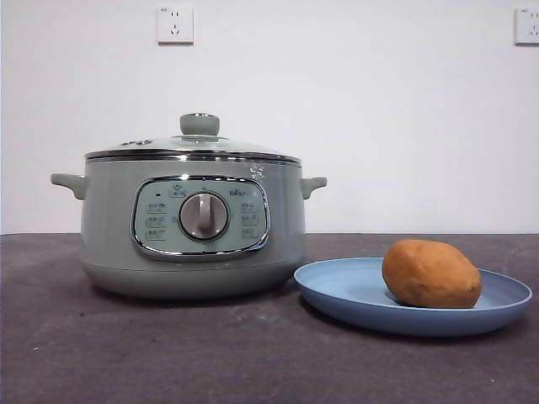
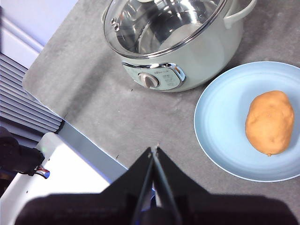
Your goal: Take the potato out from the steamer,put the potato on the plate,close the lid
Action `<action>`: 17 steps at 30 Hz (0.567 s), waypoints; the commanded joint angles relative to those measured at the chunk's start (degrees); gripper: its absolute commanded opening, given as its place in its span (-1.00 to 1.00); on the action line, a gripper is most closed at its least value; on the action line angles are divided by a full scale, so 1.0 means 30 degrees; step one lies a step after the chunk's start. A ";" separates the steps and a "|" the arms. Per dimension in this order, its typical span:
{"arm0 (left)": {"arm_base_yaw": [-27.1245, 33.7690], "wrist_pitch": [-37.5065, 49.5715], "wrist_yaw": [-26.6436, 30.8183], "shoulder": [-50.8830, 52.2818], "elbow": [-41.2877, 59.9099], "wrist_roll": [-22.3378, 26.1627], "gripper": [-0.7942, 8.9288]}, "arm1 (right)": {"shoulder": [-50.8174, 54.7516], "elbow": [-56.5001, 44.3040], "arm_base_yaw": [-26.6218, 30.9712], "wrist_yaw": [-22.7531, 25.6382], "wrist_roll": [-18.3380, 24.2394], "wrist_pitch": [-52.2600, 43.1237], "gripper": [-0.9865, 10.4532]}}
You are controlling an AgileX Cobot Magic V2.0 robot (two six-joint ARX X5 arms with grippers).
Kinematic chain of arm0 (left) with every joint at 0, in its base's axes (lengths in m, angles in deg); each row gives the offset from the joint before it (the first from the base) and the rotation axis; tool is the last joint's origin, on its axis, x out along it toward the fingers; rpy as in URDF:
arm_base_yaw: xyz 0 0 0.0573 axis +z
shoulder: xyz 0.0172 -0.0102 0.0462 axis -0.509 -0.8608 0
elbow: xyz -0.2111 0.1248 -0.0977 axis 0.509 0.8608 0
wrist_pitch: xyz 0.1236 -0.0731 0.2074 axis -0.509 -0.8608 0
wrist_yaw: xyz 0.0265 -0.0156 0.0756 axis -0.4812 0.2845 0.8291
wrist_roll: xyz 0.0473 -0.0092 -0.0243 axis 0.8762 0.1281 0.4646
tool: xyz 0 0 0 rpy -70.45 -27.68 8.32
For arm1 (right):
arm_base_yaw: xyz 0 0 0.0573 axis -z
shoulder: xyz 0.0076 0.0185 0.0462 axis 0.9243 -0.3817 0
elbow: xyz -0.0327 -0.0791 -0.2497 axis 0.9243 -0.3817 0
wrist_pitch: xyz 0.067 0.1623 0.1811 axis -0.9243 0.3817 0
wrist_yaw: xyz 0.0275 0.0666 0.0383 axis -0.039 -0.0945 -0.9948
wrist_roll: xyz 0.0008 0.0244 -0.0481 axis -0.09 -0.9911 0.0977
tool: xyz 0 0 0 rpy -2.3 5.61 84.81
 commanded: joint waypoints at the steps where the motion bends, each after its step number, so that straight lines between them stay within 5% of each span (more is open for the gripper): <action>1: 0.0058 0.0138 0.0051 0.0947 0.1515 -0.0583 -0.84 | 0.0036 0.0022 -0.0029 0.0051 -0.0044 -0.0095 -0.83; 17: 0.0058 -0.1071 0.0488 0.4189 0.5442 -0.0721 -0.84 | 0.0036 0.0022 -0.0029 0.0051 -0.0051 -0.0095 -0.83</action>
